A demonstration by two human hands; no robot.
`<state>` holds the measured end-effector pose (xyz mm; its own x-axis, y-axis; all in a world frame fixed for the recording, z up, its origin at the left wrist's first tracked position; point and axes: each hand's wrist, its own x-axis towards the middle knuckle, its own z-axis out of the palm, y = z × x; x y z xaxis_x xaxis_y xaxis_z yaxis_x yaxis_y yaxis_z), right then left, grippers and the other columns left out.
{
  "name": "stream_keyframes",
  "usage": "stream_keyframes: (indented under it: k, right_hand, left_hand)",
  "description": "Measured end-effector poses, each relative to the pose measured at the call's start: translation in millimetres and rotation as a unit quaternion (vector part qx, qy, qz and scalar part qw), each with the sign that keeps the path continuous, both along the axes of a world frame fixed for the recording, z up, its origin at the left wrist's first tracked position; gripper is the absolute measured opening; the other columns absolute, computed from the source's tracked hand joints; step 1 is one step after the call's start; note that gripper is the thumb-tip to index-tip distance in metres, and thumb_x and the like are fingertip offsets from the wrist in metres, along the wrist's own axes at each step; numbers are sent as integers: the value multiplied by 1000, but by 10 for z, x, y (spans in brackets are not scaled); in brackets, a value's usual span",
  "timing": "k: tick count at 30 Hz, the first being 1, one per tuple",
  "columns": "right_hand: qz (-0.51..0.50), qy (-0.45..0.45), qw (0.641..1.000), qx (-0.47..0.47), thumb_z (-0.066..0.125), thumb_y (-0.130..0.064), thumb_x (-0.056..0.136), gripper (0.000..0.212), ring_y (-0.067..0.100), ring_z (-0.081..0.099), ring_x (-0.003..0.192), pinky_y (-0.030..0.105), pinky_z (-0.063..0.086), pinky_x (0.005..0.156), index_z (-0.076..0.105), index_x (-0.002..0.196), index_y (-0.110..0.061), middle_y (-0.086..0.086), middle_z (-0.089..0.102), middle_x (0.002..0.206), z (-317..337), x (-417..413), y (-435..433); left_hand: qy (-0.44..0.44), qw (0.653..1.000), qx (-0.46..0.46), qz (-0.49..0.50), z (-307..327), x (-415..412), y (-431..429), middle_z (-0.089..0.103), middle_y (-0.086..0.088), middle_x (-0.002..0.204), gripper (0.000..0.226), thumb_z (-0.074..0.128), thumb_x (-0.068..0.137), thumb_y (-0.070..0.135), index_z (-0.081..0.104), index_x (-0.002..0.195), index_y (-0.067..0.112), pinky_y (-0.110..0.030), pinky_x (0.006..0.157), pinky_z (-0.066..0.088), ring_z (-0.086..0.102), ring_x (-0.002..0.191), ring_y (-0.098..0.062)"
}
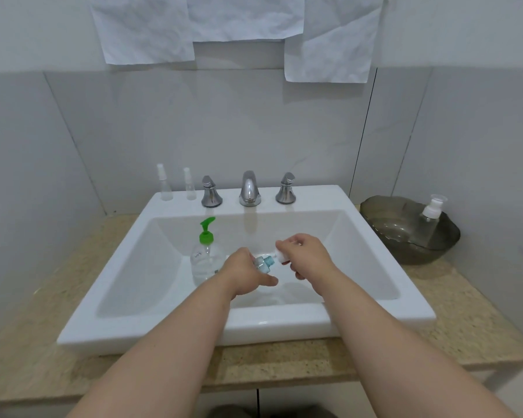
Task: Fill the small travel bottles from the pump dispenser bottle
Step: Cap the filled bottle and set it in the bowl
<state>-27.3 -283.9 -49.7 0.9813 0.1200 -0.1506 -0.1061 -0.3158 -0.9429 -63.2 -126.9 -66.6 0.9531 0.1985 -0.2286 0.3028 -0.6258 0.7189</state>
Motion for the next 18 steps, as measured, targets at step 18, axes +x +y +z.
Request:
stream_keyframes:
  k: [18]
  right_hand:
    - [-205, -202, 954, -84, 67, -22, 96, 47, 26, 61, 102, 34, 46, 83, 43, 136, -19, -1, 58, 115, 175, 1112, -201]
  left_hand:
    - [-111, 979, -159, 70, -120, 274, -31, 66, -1, 97, 48, 95, 72, 34, 57, 97, 21, -43, 89, 61, 69, 88, -21]
